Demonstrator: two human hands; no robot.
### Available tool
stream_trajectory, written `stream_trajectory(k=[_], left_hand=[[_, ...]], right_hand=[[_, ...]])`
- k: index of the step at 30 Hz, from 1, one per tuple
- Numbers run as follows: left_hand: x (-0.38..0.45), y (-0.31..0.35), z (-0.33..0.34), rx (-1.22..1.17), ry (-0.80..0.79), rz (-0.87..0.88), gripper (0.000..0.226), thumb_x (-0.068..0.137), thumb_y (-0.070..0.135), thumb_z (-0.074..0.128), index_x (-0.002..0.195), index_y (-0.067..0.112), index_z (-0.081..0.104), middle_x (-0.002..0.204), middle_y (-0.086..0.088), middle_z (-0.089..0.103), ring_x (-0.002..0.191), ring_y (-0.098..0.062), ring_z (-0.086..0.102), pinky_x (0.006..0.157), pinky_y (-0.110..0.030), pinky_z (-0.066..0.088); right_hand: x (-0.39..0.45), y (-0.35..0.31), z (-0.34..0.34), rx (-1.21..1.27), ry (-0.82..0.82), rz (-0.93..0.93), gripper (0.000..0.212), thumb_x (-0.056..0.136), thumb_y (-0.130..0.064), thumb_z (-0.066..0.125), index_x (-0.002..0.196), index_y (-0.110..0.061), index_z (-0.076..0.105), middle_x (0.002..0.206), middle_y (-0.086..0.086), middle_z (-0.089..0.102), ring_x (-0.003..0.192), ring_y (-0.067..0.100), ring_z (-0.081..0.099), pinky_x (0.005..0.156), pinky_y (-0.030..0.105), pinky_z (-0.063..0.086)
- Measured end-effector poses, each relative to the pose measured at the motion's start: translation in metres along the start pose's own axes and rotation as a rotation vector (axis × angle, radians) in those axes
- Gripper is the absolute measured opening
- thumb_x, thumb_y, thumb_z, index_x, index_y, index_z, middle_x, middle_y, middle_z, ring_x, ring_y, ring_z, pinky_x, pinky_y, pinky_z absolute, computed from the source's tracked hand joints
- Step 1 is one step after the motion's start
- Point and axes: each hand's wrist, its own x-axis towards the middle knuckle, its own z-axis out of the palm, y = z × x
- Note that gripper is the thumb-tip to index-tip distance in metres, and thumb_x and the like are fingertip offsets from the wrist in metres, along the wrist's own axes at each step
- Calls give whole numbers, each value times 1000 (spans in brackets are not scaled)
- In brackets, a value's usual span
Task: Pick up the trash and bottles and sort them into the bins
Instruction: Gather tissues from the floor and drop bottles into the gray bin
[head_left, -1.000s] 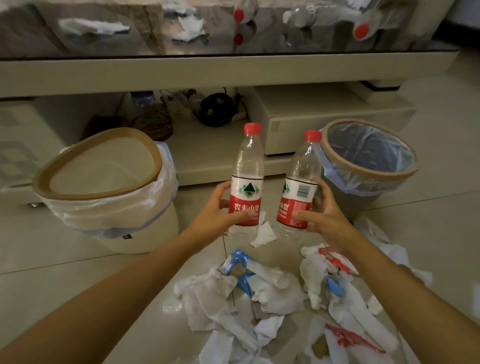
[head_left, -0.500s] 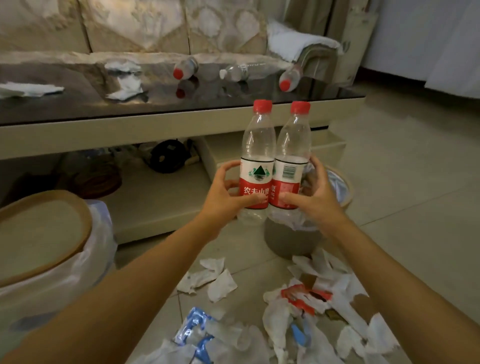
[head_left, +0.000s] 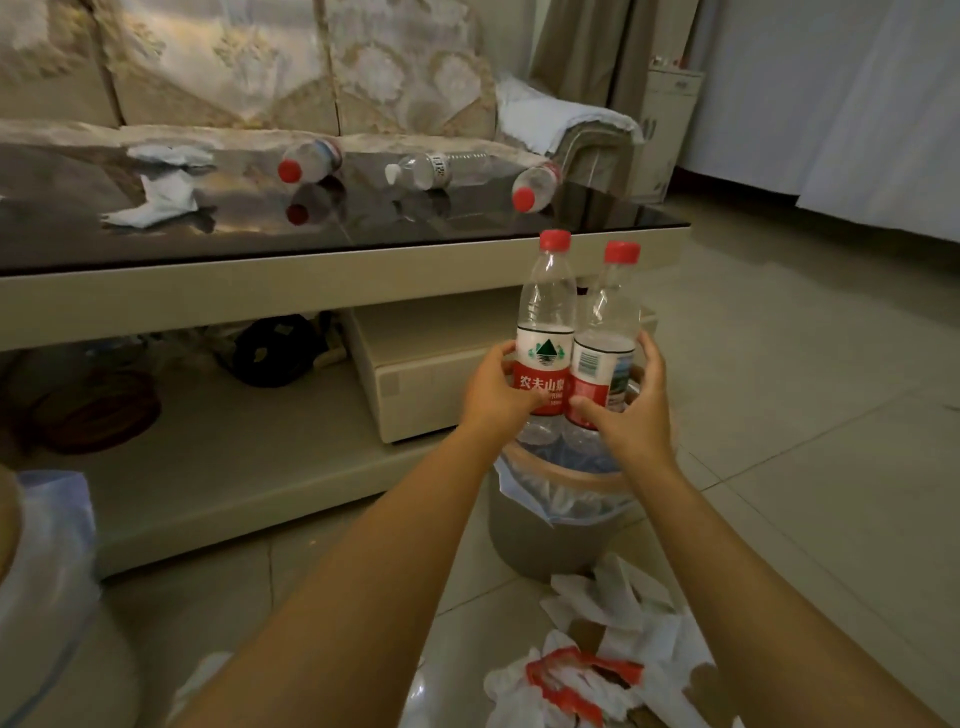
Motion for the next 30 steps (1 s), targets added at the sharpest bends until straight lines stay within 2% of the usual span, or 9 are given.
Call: stream_trajectory(k=[4, 9, 11, 14, 17, 21, 24, 26, 30], left_hand=[[8, -30, 6, 46, -30, -39, 66, 75, -1, 73, 132, 17, 45, 125, -6, 58, 108, -16, 57, 92, -37, 52], [16, -45, 7, 71, -13, -46, 68, 77, 1, 69, 137, 18, 41, 118, 1, 58, 108, -19, 58, 95, -42, 51], [18, -46, 5, 28, -10, -36, 68, 78, -1, 67, 138, 18, 42, 125, -4, 57, 114, -18, 57, 95, -41, 51], [9, -47, -8, -15, 1, -21, 63, 81, -3, 66, 136, 19, 43, 121, 1, 57, 114, -14, 55, 85, -30, 53], [-6, -54, -32, 13, 3, 12, 67, 80, 1, 70, 138, 20, 41, 119, 1, 58, 113, -13, 54, 81, -23, 50], [-40, -68, -78, 15, 16, -27, 61, 76, 2, 75, 129, 18, 49, 111, -1, 62, 99, -14, 61, 71, -18, 54], [-78, -87, -125, 122, 8, -78, 51, 78, 7, 74, 123, 20, 55, 109, 3, 63, 97, -11, 62, 70, -13, 53], [-102, -103, -157, 200, -26, -125, 45, 80, 10, 73, 121, 22, 56, 109, 5, 63, 96, -9, 63, 70, -14, 53], [-147, -138, -210, 441, -115, -155, 46, 80, 4, 71, 118, 24, 56, 107, 5, 63, 94, -11, 61, 71, -13, 50]], right_hand=[[0, 29, 6, -86, -40, 57, 96, 76, -4, 75, 149, -28, 19, 144, 6, 42, 129, 21, 45, 100, 42, 47], [1, 40, 18, -172, -50, 91, 71, 87, -14, 65, 146, -24, 28, 141, 5, 46, 127, 21, 46, 104, 39, 43], [1, 40, 21, -158, -65, 103, 71, 87, -13, 64, 147, -25, 27, 142, 2, 45, 127, 20, 46, 104, 35, 41], [-5, 39, 28, -112, -78, 100, 74, 86, -12, 65, 147, -30, 28, 140, 0, 48, 127, 17, 47, 102, 40, 45], [-21, 26, 39, -3, -99, 72, 69, 86, -3, 63, 144, -27, 33, 130, -1, 55, 115, 10, 54, 93, 25, 48], [-61, 8, 62, 46, -200, -44, 43, 84, -6, 67, 123, -21, 54, 108, -5, 63, 94, 4, 62, 81, 17, 51], [-95, 4, 80, -51, -325, -144, 25, 83, -3, 67, 105, -14, 64, 102, 0, 66, 88, 5, 61, 78, 9, 44], [-116, 9, 92, -150, -427, -201, 24, 82, -6, 69, 100, -20, 64, 99, -3, 65, 88, 8, 60, 79, 16, 46], [-163, 22, 115, -391, -647, -293, 26, 83, -18, 67, 108, -24, 62, 101, -8, 62, 95, 10, 57, 84, 35, 49]])
